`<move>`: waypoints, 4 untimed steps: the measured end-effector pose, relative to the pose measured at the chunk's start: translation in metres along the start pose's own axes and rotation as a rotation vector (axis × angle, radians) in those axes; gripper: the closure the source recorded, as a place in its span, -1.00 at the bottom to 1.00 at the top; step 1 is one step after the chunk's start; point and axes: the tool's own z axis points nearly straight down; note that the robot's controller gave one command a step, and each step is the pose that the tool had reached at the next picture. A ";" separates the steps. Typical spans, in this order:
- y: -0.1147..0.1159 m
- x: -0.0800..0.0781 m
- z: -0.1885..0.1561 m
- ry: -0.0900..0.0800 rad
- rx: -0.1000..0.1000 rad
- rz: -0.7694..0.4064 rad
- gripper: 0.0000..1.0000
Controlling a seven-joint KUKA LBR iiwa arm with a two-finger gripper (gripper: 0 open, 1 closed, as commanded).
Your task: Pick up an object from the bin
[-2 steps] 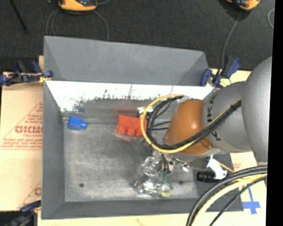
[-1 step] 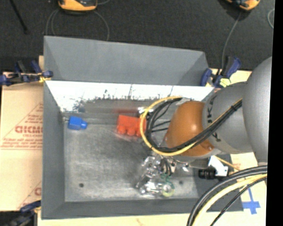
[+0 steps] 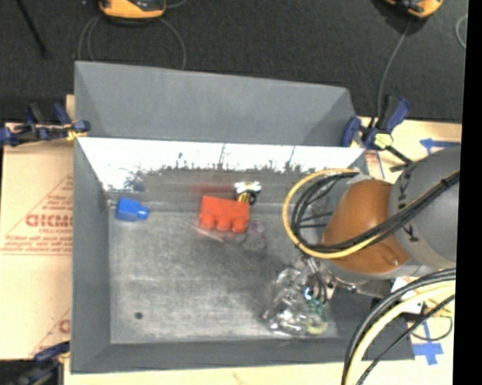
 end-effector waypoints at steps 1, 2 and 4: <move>-0.003 -0.003 0.004 0.003 -0.001 -0.160 -1.00; -0.008 0.003 -0.006 -0.012 -0.008 -0.471 -1.00; 0.013 0.005 -0.168 0.026 0.003 -0.649 1.00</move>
Offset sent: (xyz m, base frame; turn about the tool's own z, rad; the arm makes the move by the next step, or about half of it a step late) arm -0.0083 -0.0049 -0.0093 -0.1593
